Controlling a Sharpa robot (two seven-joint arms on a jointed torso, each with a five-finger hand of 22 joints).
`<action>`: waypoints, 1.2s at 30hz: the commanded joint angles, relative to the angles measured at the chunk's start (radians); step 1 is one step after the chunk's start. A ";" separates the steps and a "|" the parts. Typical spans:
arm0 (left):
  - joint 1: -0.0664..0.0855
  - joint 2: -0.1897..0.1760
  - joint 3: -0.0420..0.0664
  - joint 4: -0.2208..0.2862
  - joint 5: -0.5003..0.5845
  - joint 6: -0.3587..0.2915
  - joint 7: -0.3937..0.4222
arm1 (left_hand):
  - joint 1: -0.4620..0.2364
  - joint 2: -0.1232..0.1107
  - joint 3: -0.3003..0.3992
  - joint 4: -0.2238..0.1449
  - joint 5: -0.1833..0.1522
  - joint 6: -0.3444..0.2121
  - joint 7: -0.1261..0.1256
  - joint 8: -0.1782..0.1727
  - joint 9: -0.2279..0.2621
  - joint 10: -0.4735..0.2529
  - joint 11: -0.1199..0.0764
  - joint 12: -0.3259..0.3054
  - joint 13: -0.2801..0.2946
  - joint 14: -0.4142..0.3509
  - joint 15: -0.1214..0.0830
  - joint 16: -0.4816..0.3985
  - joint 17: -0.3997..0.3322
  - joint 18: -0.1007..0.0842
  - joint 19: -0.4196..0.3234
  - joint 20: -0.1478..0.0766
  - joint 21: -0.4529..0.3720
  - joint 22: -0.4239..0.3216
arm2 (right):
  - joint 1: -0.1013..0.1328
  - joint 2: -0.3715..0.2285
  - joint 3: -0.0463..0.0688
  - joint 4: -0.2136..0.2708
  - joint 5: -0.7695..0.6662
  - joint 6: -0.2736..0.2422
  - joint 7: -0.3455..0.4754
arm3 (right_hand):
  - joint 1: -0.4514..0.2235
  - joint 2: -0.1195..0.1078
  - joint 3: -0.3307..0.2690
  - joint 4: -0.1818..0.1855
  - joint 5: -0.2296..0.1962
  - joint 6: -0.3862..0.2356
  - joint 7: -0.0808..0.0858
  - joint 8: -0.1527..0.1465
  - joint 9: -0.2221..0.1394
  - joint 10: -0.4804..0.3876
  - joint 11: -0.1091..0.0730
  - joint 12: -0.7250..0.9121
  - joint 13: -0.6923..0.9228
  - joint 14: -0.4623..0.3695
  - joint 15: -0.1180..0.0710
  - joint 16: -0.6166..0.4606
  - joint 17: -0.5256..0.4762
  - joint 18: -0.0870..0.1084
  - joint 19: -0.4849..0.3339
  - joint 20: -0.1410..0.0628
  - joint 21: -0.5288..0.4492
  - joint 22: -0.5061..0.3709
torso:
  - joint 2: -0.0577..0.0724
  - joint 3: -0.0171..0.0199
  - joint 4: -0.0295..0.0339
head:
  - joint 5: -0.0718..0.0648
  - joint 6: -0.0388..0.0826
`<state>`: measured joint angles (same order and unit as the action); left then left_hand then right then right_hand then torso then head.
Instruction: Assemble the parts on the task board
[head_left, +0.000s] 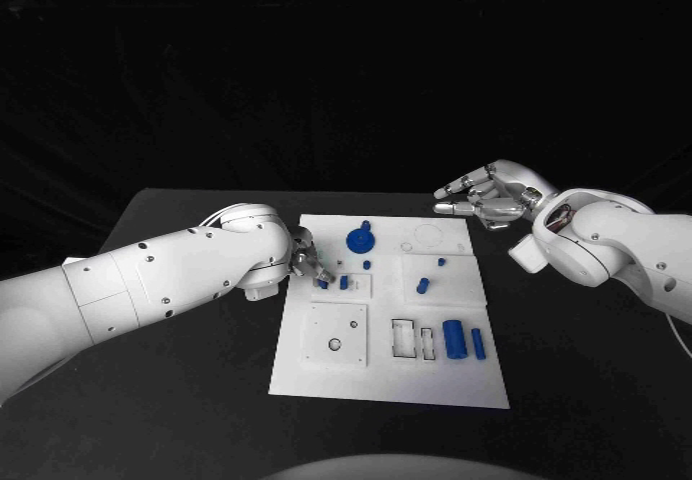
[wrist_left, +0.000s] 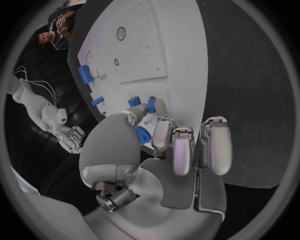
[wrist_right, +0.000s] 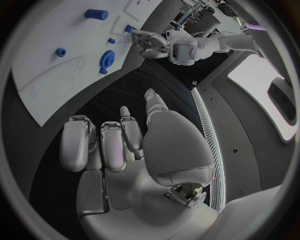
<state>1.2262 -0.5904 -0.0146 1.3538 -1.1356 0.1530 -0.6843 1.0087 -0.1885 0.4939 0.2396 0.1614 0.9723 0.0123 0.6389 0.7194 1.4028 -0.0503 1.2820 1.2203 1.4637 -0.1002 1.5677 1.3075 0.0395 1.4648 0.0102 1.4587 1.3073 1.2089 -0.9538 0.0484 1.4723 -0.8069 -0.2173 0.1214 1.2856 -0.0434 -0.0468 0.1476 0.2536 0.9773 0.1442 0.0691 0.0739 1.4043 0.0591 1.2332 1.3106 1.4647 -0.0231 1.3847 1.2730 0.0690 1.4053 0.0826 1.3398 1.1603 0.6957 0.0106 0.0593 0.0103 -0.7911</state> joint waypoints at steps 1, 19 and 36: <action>-0.008 0.003 -0.006 0.002 0.011 0.029 -0.030 | -0.005 0.002 -0.009 0.003 -0.004 0.009 0.000 -0.005 -0.001 0.007 -0.003 0.004 0.001 0.107 -0.006 0.003 0.263 -0.006 0.060 -0.006 0.006 0.125 | -0.001 0.000 0.000 0.001 0.000 0.007 0.008 | 0.001 0.011 -0.008 -0.001 0.002 -0.006 0.000 0.007 0.002 -0.006 -0.003 -0.002 0.039 0.044 0.001 -0.007 -0.001 0.015 -0.007 -0.002 -0.003 -0.001 | 0.000 0.0003 0.0001 | 0.000 0.000; -0.008 0.004 -0.006 0.003 0.011 0.008 -0.040 | 0.001 -0.001 -0.071 0.044 -0.002 0.016 -0.001 -0.008 -0.002 0.010 -0.004 0.005 0.005 0.107 -0.008 0.003 0.263 -0.007 0.062 -0.008 0.009 0.131 | -0.001 0.001 0.000 0.001 0.000 0.007 0.008 | -0.001 0.012 -0.009 0.000 0.002 -0.006 0.000 0.007 0.002 -0.006 -0.003 -0.003 0.039 0.044 0.001 -0.007 -0.001 0.015 -0.007 -0.002 -0.003 -0.002 | 0.000 0.0000 0.0004 | -0.002 0.001; -0.007 -0.027 -0.001 0.028 0.061 -0.097 -0.001 | -0.039 0.044 -0.373 0.054 -0.003 -0.013 0.006 -0.013 0.002 -0.021 0.001 -0.037 -0.038 0.107 -0.007 0.003 0.263 0.006 0.045 -0.009 -0.035 0.082 | -0.001 0.002 0.000 -0.002 0.001 0.008 0.008 | -0.001 0.012 -0.009 0.000 0.002 -0.006 0.000 0.007 0.002 -0.006 -0.003 -0.003 0.039 0.044 0.001 -0.007 -0.001 0.015 -0.007 -0.002 -0.003 -0.002 | 0.000 0.0001 0.0008 | -0.003 0.004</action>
<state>1.2214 -0.6139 -0.0156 1.3768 -1.1186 0.1132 -0.6894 0.9671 -0.1552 0.1371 0.2939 0.1615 0.9711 0.0159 0.6338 0.7215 1.3911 -0.0501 1.2564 1.1937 1.4672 -0.1037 1.5677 1.3073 0.0394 1.4667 0.0084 1.4345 1.3073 1.2089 -0.9529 0.0484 1.4699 -0.8054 -0.2172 0.1215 1.2856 -0.0434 -0.0495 0.1503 0.2536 0.9773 0.1442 0.0691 0.0744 1.4043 0.0591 1.2333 1.3106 1.4647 -0.0231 1.3808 1.2730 0.0690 1.4053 0.0826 1.3398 1.1595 0.6956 0.0105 0.0597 0.0083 -0.7881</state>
